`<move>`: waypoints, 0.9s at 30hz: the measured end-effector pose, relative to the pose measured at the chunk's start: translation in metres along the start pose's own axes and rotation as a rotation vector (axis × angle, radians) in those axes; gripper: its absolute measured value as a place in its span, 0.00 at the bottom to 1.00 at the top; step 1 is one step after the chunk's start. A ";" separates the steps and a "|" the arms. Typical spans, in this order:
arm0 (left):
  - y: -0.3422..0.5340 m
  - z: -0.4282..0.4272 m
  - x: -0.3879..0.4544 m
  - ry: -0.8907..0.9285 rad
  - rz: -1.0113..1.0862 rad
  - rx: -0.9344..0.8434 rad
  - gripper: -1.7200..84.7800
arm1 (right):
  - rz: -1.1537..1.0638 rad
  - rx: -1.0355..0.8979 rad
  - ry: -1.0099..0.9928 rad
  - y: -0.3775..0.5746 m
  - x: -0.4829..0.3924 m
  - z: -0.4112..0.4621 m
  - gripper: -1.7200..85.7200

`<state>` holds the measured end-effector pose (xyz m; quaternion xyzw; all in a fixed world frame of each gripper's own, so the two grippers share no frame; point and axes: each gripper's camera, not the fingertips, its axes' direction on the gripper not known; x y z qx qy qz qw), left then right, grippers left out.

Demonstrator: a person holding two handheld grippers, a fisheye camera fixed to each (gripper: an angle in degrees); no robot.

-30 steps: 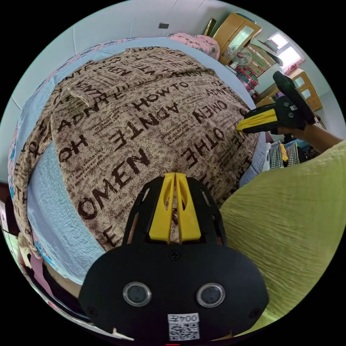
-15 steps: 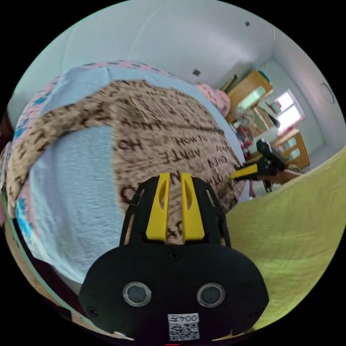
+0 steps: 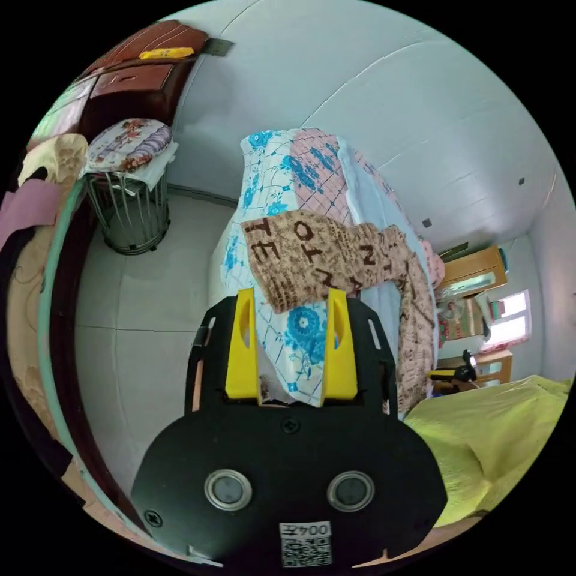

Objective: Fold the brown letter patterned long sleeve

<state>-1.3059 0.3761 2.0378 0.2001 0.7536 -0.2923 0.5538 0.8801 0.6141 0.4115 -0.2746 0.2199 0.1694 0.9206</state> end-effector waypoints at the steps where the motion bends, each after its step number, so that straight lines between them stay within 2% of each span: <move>1: -0.003 0.001 -0.006 0.045 -0.015 0.010 0.21 | 0.000 -0.003 0.003 -0.001 0.000 0.001 0.01; 3: -0.014 0.010 -0.021 0.149 -0.050 0.002 0.21 | 0.002 -0.014 0.009 -0.005 0.002 0.002 0.01; 7: -0.023 0.026 -0.025 0.186 -0.052 -0.047 0.18 | 0.022 -0.018 -0.012 -0.009 0.010 0.004 0.01; 11: -0.027 0.008 -0.009 0.162 -0.026 0.036 0.08 | 0.051 0.001 -0.048 -0.007 0.022 0.005 0.01; 14: -0.032 -0.023 0.025 0.146 0.026 0.110 0.06 | 0.057 0.015 -0.064 -0.006 0.029 0.005 0.01; 22: -0.061 -0.093 0.224 -0.056 0.319 0.154 0.05 | 0.027 0.037 -0.100 -0.002 0.049 0.002 0.01; 27: -0.075 -0.102 0.425 -0.145 0.560 0.153 0.05 | -0.007 0.068 -0.108 0.005 0.061 -0.002 0.01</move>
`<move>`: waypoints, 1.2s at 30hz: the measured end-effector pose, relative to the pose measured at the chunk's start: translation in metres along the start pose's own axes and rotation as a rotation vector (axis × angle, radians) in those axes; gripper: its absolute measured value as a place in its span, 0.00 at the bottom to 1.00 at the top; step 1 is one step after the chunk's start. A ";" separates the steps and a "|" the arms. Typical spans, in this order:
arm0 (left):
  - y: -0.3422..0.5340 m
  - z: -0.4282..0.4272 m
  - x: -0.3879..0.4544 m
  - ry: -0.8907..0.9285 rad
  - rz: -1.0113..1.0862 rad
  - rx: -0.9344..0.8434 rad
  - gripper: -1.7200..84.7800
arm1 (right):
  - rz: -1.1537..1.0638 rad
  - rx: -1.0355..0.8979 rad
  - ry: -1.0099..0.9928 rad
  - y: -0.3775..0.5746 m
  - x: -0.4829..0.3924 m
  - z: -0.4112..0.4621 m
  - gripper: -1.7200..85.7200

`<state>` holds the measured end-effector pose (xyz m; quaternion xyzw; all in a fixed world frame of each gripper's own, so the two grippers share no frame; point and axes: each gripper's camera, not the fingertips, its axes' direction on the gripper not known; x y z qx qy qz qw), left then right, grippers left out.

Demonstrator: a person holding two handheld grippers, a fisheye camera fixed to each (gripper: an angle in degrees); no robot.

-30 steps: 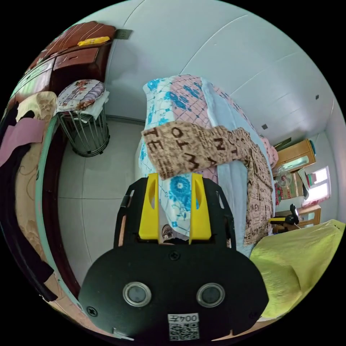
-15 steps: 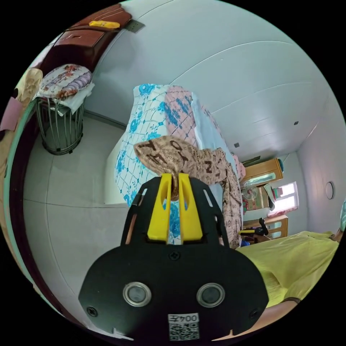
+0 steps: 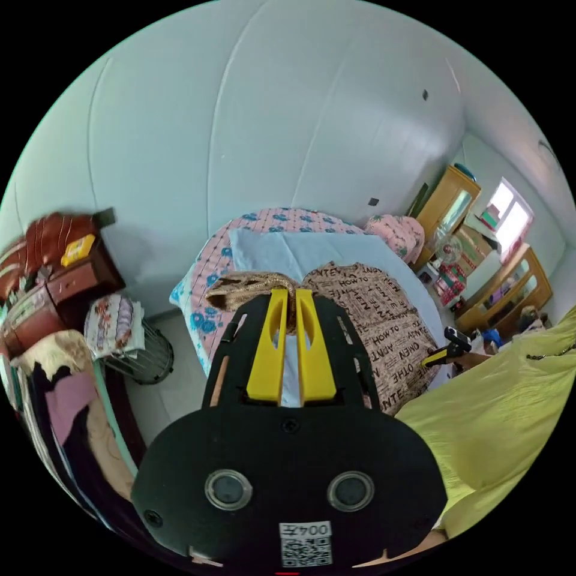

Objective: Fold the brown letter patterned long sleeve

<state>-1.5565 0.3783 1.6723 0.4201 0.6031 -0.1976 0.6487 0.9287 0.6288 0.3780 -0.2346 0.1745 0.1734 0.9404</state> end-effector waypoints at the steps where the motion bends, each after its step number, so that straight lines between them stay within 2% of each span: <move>1: -0.012 0.001 0.020 -0.004 0.030 -0.004 0.05 | -0.004 0.004 -0.004 0.001 0.002 -0.001 0.01; 7: -0.096 0.069 0.258 -0.046 0.360 -0.101 0.06 | -0.001 0.034 -0.095 0.008 0.027 -0.009 0.01; 9: -0.104 0.130 0.352 -0.103 0.489 -0.178 0.06 | 0.001 0.039 -0.125 0.010 0.036 -0.012 0.01; 12: -0.100 0.214 0.451 -0.126 0.595 -0.231 0.06 | 0.006 0.044 -0.146 0.012 0.044 -0.016 0.01; 15: -0.092 0.305 0.520 -0.138 0.642 -0.305 0.08 | -0.017 0.056 -0.129 0.015 0.046 -0.021 0.01; 20: -0.068 0.401 0.589 -0.162 0.693 -0.447 0.14 | -0.034 0.070 -0.107 0.018 0.049 -0.029 0.01; 24: -0.039 0.399 0.634 -0.187 0.726 -0.415 0.18 | -0.036 0.076 -0.119 0.019 0.057 -0.036 0.01; 28: 0.003 0.409 0.625 -0.162 0.639 -0.497 0.16 | -0.030 0.071 -0.131 0.019 0.063 -0.043 0.01; 30: 0.047 0.430 0.602 -0.163 0.551 -0.639 0.15 | -0.030 0.066 -0.127 0.018 0.065 -0.047 0.01; 33: 0.094 0.447 0.578 -0.177 0.461 -0.760 0.12 | -0.019 0.065 -0.128 0.018 0.068 -0.052 0.01; 36: 0.119 0.467 0.577 -0.202 0.476 -0.826 0.11 | -0.008 0.070 -0.129 0.018 0.071 -0.057 0.01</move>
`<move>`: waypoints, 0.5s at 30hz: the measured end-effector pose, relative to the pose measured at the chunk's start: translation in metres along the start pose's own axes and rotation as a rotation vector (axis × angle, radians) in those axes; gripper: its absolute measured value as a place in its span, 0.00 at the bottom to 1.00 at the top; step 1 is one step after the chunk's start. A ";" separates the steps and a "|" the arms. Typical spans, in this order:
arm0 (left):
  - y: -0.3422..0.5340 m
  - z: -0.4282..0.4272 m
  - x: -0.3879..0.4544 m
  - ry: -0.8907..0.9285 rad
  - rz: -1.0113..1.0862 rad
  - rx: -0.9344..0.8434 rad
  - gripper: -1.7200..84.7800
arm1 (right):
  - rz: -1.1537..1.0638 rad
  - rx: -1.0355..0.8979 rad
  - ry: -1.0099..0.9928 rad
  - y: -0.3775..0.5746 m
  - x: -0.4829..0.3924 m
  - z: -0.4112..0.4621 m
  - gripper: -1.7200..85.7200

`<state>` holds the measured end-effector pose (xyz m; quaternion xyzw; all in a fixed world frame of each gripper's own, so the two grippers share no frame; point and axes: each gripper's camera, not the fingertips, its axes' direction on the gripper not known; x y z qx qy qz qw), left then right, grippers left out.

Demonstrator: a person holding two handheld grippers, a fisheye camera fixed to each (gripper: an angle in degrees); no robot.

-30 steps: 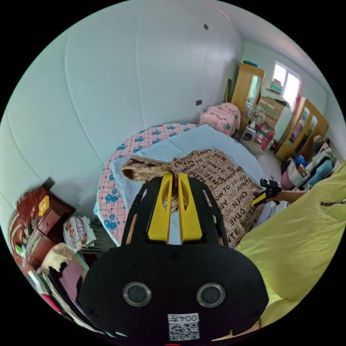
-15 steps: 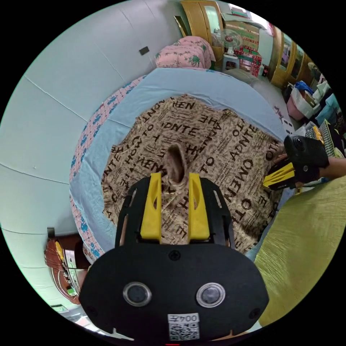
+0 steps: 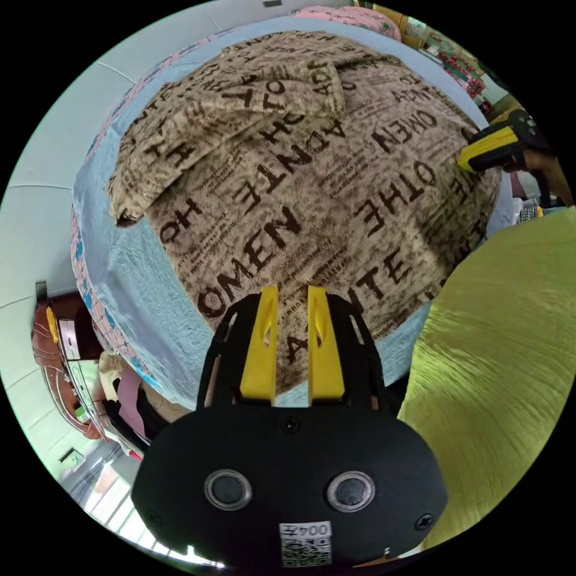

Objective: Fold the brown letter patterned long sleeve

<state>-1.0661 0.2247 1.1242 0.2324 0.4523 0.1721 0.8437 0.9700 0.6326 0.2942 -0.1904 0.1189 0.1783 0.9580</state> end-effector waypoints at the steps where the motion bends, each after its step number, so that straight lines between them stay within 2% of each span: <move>1: -0.001 -0.001 0.002 0.004 -0.001 0.027 0.11 | 0.002 0.001 0.001 0.000 0.000 -0.001 0.01; 8: -0.041 0.008 0.017 0.015 0.041 -0.058 0.10 | -0.032 0.029 0.056 0.003 -0.005 -0.016 0.07; 10: -0.046 0.011 0.019 0.022 0.048 -0.064 0.10 | -0.013 0.101 -0.038 0.005 0.000 -0.034 0.10; 12: -0.051 0.014 0.020 0.038 0.055 -0.068 0.10 | 0.043 0.305 -0.165 0.004 0.012 -0.068 0.14; 15: -0.056 0.018 0.019 0.056 0.072 -0.068 0.10 | 0.130 0.478 -0.231 -0.012 0.034 -0.097 0.15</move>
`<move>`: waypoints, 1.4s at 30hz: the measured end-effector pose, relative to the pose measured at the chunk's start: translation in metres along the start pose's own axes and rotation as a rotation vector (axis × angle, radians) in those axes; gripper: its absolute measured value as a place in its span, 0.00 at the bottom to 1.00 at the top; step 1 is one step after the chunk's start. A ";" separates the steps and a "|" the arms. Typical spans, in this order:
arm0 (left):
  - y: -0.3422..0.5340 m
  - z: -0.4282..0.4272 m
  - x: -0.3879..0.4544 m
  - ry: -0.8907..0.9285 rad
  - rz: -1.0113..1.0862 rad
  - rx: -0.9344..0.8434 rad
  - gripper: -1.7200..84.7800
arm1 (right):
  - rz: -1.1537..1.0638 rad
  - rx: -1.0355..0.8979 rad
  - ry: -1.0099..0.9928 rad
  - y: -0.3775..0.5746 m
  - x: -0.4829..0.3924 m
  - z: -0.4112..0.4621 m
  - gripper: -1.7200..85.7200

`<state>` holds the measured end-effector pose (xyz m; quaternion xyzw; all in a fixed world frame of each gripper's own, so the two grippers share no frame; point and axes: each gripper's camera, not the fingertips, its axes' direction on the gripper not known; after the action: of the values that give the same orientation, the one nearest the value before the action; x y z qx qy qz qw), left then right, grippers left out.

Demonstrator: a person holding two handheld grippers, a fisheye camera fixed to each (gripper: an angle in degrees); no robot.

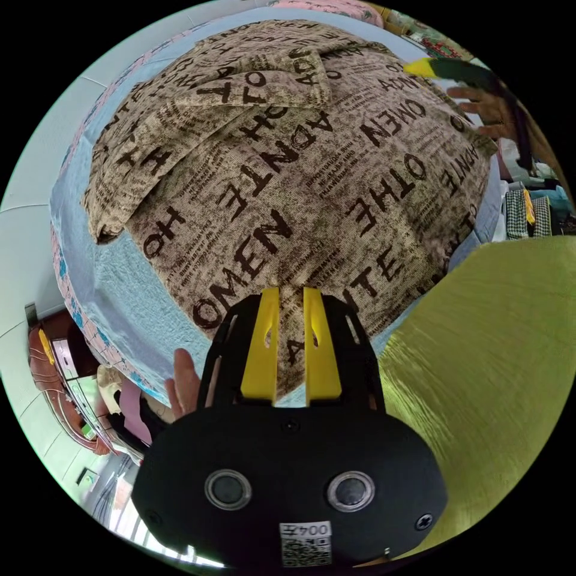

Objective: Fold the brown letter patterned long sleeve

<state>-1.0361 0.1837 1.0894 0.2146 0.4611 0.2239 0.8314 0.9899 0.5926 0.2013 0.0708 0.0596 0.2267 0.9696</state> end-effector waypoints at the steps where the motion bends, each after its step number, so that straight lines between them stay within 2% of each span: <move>1: -0.001 0.001 0.000 0.001 0.005 0.000 0.10 | 0.026 0.021 -0.019 -0.007 0.004 -0.001 0.15; 3: -0.002 0.003 0.000 0.006 0.008 0.002 0.10 | 0.151 0.080 -0.097 -0.034 0.024 0.002 0.15; 6: 0.000 0.007 0.004 -0.009 0.027 0.019 0.10 | 0.271 0.065 -0.106 -0.062 0.043 0.020 0.15; 10: 0.006 0.010 0.002 -0.002 0.045 0.050 0.10 | 0.328 0.072 -0.097 -0.085 0.050 0.038 0.14; 14: 0.013 0.015 -0.007 0.028 0.027 0.068 0.09 | 0.348 0.049 -0.062 -0.103 0.048 0.056 0.06; 17: 0.019 0.018 -0.009 0.032 0.028 0.082 0.09 | 0.298 0.039 -0.024 -0.113 0.034 0.059 0.03; 19: 0.023 0.020 -0.010 0.035 0.033 0.088 0.09 | 0.251 0.104 0.000 -0.119 0.018 0.045 0.02; 26: 0.036 0.026 -0.021 0.075 0.022 0.084 0.10 | -0.136 0.343 0.202 -0.192 -0.080 -0.050 0.01; 29: 0.043 0.028 -0.021 0.065 0.017 0.084 0.10 | -0.207 0.329 0.245 -0.225 -0.094 -0.061 0.01; 34: 0.058 0.031 -0.022 0.052 0.004 0.098 0.10 | -0.096 0.220 0.292 -0.265 -0.050 -0.016 0.04; 40: 0.084 0.034 -0.026 0.051 -0.009 0.138 0.10 | 0.109 0.179 0.209 -0.277 0.023 0.041 0.16; 42: 0.093 0.035 -0.028 0.050 -0.014 0.139 0.10 | 0.166 0.176 0.079 -0.268 0.044 0.049 0.17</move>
<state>-1.0354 0.2372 1.1771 0.2630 0.4979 0.1907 0.8041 1.1518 0.3687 0.2016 0.1513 0.1111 0.3028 0.9344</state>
